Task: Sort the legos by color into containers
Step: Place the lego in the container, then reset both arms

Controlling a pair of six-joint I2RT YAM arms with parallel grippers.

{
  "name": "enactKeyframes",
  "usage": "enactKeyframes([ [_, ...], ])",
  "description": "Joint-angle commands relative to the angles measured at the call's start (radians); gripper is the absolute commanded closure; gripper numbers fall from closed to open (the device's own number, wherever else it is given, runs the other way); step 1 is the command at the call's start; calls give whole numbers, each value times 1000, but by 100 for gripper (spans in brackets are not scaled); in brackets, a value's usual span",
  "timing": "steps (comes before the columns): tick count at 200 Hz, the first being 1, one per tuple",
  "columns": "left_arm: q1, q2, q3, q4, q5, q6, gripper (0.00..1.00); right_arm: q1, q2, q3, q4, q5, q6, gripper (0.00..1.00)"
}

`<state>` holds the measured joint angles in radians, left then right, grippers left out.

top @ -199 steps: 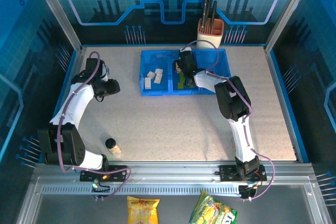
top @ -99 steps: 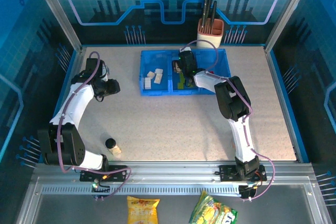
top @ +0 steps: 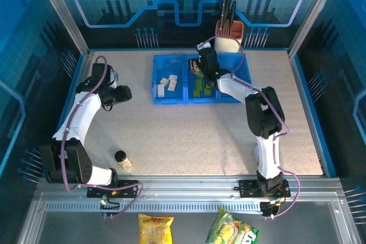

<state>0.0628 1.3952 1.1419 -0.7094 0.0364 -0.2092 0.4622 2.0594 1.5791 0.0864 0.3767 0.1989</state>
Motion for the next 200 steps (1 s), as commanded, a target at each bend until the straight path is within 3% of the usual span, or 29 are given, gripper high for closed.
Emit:
enactKeyframes([
  [1, 8, -25, 37, -59, 37, -23, 40, -20, -99, -42, -90, -19, -26, 15],
  [48, 6, -41, 56, -76, 69, -87, 36, -94, -280, -186, -176, -19, -13, 8],
  [89, 3, -41, 31, -18, 61, -127, 25, -192, -438, -306, -227, -17, -10, 1],
  [99, 4, -40, 25, 2, 55, -137, 20, -217, -472, -334, -235, -13, -7, 0],
  [117, 3, -33, 14, 34, 37, -147, 1, -261, -528, -386, -242, 7, -3, 0],
  [200, 4, -41, -166, 299, -148, -165, 1, -435, -666, -680, -143, 77, 46, 0],
])
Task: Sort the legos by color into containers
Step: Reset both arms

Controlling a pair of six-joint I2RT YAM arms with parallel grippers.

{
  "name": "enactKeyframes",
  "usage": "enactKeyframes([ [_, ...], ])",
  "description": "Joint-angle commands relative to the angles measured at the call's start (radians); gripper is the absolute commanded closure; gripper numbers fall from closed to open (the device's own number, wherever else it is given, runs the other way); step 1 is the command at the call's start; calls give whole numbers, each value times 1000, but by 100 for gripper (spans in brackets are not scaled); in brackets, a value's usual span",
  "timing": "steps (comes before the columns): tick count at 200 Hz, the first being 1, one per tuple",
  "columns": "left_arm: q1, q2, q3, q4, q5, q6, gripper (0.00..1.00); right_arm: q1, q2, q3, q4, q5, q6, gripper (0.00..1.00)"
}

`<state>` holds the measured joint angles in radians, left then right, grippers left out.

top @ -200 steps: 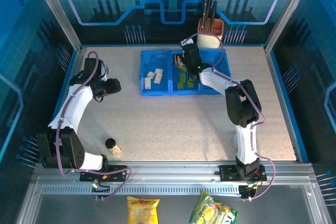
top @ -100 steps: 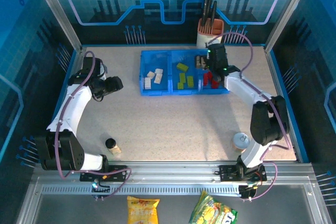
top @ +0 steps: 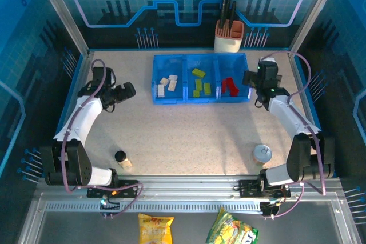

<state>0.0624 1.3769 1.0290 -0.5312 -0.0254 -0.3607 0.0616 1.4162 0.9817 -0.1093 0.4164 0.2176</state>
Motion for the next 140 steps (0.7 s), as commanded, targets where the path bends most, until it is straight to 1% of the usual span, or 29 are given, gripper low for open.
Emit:
enactKeyframes([
  [1, 4, -22, -55, 125, -88, -14, 1, -37, -22, -87, 57, 38, 28, 0],
  [23, 2, -1, -118, 229, -116, 6, 1, -61, -13, -191, 150, 51, 28, 0],
  [41, -8, 19, -165, 304, -194, 39, 1, -69, 3, -253, 216, 66, 10, 0],
  [69, -28, 37, -250, 451, -286, 141, 1, -69, 29, -341, 351, 74, -55, 0],
  [80, -37, 42, -288, 529, -299, 195, 1, -68, 32, -361, 388, 65, -72, 0],
  [95, -42, 53, -363, 692, -277, 270, 1, -64, 23, -391, 467, 33, -91, 0],
  [110, -42, 63, -430, 836, -240, 304, 1, -54, 15, -434, 571, -9, -121, 0],
  [129, -43, 51, -480, 946, -187, 321, 1, -35, 10, -444, 587, -34, -148, 0],
  [140, -42, 43, -526, 1061, -137, 328, 1, -33, 0, -457, 603, -72, -160, 0],
])
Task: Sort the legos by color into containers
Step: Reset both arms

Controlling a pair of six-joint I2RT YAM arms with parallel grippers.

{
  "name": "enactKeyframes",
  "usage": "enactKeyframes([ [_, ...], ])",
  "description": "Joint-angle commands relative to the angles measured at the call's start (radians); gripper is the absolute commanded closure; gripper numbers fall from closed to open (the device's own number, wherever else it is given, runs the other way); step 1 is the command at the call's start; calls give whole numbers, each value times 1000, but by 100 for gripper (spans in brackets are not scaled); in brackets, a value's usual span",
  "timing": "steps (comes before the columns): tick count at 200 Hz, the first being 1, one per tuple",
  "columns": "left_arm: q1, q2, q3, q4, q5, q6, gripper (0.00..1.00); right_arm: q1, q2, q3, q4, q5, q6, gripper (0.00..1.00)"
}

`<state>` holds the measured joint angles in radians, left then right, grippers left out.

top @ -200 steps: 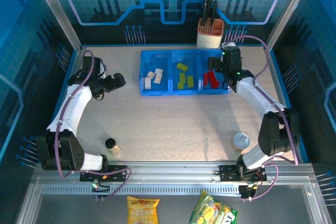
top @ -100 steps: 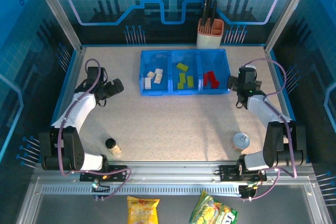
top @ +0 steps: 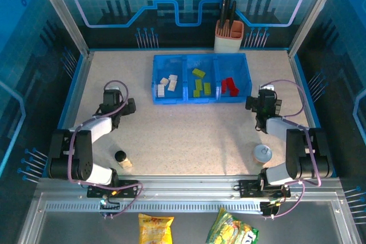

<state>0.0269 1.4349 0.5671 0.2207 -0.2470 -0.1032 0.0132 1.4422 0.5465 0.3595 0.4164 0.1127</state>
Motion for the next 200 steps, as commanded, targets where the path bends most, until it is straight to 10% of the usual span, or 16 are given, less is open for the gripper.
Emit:
enactKeyframes([
  [1, -7, -14, -69, 319, 87, 71, 1, 16, -27, -23, 136, -77, -56, 0],
  [76, -7, 113, -182, 698, 278, 106, 1, 9, 81, -241, 691, -392, -83, 0],
  [200, -13, 117, -182, 704, 252, 109, 1, 60, 94, -146, 521, -306, -122, 0],
])
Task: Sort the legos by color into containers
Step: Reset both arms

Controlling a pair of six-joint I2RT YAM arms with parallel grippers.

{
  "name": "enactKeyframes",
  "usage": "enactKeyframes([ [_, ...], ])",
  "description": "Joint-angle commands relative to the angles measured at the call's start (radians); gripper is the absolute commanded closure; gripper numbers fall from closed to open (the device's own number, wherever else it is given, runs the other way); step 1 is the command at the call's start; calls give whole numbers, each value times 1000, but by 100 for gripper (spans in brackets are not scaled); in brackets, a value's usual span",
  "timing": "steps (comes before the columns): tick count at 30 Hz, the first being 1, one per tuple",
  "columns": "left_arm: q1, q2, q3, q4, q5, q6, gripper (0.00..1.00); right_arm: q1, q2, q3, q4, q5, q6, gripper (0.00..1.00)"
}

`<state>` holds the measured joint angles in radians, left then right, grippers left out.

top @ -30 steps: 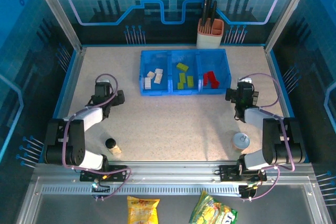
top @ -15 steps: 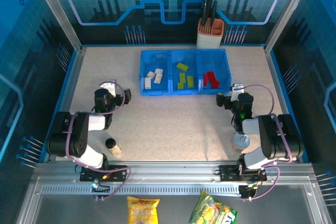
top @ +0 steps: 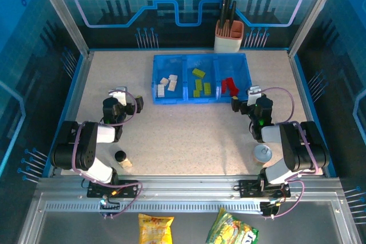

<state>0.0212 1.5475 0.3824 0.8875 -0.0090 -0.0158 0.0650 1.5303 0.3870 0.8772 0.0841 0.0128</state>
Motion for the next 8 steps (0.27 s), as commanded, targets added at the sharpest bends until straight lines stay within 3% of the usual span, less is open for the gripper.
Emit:
enactKeyframes([
  [1, -8, 6, 3, 37, 14, 22, 1, 8, 6, 14, 3, 26, -22, 0],
  [8, -8, 5, 2, 36, 15, 22, 1, 7, 7, 14, 1, 9, -27, 0],
])
